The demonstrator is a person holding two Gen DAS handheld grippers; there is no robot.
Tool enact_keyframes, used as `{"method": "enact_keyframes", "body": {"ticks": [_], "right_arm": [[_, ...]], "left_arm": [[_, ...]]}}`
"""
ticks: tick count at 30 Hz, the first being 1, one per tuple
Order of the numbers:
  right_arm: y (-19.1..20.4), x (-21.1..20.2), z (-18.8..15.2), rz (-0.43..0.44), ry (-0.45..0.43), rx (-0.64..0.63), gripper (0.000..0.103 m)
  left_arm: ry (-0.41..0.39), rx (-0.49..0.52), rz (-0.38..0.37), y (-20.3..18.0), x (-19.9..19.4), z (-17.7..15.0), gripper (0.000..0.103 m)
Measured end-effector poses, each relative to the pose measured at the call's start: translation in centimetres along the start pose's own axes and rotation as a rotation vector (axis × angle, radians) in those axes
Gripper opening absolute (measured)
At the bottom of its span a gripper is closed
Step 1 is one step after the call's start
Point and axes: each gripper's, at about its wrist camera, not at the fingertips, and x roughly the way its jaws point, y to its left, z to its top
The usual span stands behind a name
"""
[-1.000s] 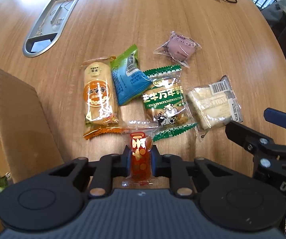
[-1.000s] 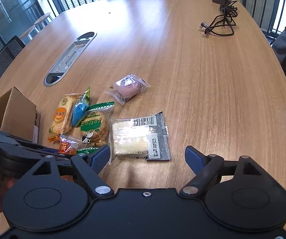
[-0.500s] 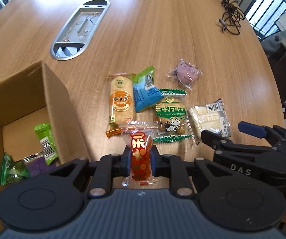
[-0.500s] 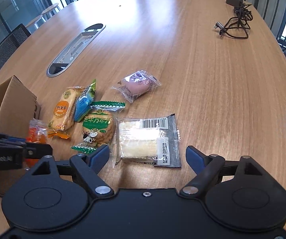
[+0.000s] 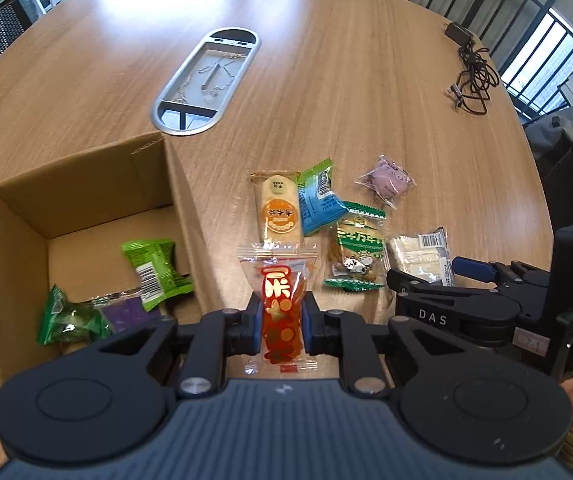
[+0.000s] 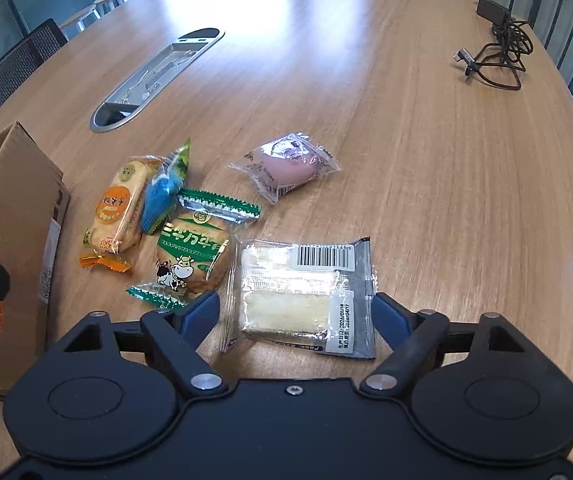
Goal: Organize snacks
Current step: 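Grasp the white bread packet with the right gripper while the left holds its packet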
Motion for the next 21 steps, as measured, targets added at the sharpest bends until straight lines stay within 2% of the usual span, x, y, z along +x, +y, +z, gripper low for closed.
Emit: {"method": "enact_keyframes", "body": {"ticks": [10, 16, 21], "right_arm": [[0.2, -0.6, -0.9, -0.029, 0.011, -0.066, 0.053], [0.0, -2.3, -2.1, -0.006, 0.013, -0.049, 0.048], [-0.2, -4.2, -3.2, 0.012, -0.007, -0.014, 0.047]], "left_arm": [[-0.03, -0.025, -0.004, 0.6, -1.4, -0.7, 0.018], [-0.044, -0.03, -0.018, 0.3, -1.9, -1.0, 0.018], [-0.053, -0.032, -0.029, -0.2, -2.4, -1.6, 0.018]]}}
